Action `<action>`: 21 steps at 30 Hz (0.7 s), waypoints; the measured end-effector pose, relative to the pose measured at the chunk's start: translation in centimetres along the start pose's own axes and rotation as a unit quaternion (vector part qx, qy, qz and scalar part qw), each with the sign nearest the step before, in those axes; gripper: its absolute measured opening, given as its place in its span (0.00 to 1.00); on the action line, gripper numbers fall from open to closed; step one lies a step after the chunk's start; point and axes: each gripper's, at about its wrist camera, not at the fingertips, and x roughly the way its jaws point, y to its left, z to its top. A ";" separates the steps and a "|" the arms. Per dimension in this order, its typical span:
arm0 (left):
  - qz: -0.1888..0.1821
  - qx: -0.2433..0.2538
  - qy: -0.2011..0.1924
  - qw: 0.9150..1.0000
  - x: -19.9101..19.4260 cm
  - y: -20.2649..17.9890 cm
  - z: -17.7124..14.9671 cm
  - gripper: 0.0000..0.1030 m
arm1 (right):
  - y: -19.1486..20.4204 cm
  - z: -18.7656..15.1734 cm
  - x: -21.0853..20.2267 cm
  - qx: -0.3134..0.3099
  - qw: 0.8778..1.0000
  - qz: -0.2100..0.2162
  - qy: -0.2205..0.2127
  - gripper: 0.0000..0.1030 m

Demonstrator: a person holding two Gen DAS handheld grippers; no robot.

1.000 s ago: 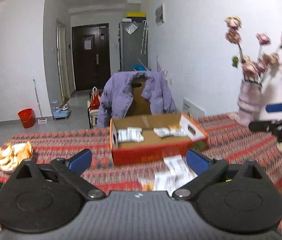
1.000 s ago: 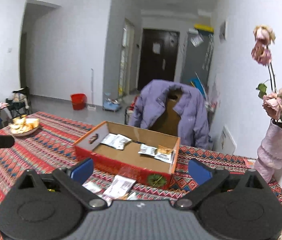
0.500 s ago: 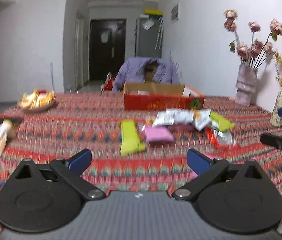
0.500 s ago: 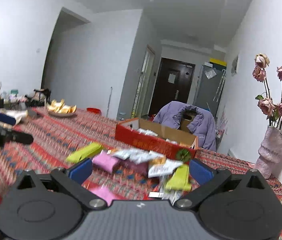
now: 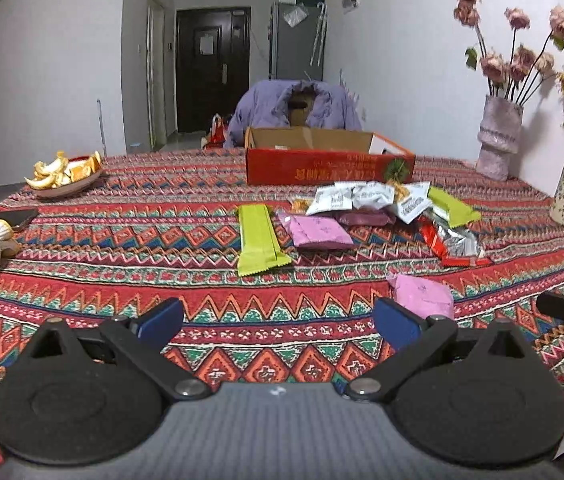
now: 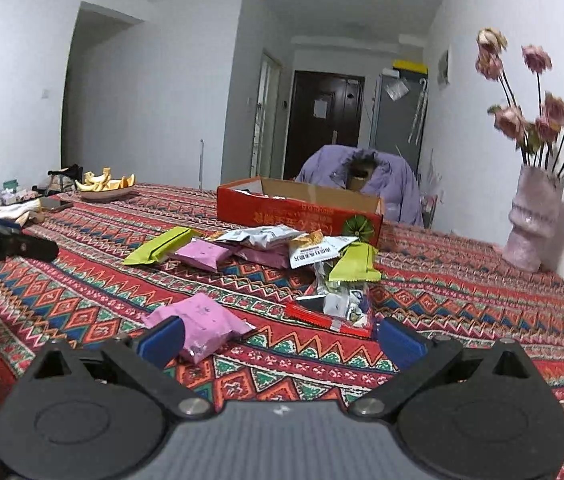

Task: Organize snacks
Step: 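Move both tools back from the box toward the snack pile, then grasp a white packet with the left tool while the right tool grasps another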

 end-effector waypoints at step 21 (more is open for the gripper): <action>-0.069 0.021 0.040 0.997 17.9 -2.7 10.8 0.70 | -4.3 6.8 10.6 0.016 0.999 0.026 0.008 0.96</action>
